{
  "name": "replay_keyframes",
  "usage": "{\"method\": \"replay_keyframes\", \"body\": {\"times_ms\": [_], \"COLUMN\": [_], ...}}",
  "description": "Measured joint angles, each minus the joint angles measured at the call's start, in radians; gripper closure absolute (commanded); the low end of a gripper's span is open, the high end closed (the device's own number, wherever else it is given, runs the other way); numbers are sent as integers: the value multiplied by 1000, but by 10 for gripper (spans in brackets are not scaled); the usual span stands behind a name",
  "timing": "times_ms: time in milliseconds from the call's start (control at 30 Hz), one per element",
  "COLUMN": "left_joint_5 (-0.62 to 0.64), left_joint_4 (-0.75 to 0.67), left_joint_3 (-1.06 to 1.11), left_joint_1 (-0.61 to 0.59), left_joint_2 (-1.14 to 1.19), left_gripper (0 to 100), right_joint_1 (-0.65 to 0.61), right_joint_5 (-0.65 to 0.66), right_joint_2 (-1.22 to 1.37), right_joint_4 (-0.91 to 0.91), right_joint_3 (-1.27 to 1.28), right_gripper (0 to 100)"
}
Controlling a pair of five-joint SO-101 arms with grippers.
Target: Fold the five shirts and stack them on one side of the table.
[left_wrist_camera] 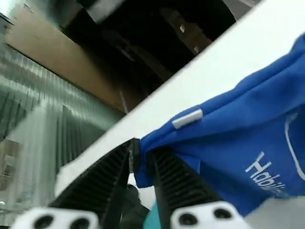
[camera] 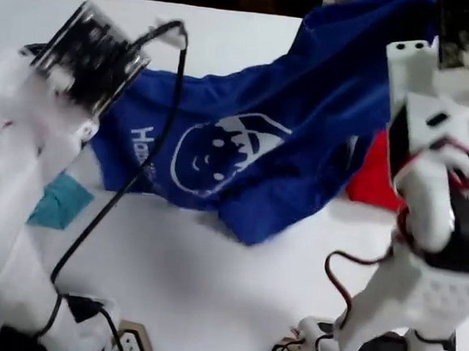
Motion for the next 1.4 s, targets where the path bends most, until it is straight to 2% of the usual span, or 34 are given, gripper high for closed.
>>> {"method": "replay_keyframes", "body": {"times_ms": [200, 533, 833, 1033, 1200, 1400], "left_joint_5": [0, 38, 44, 44, 44, 44], "left_joint_4": [0, 14, 14, 12, 3, 9], "left_joint_3": [-69, -149, 120, 348, 397, 397], "left_joint_1": [-2, -2, -2, -17, -97, -110], "left_joint_2": [-23, -44, -242, -413, -508, -546], "left_gripper": [972, 972, 972, 972, 972, 972], "right_joint_1": [-2, -2, -2, -71, -74, -84], "right_joint_5": [0, 0, 0, 0, 0, 0], "right_joint_2": [-2, -3, -5, -83, -160, -238], "right_joint_4": [12, 170, 316, 376, 391, 427], "right_joint_3": [-160, -374, -526, -543, -549, -560], "right_gripper": [980, 980, 980, 980, 980, 980]}}
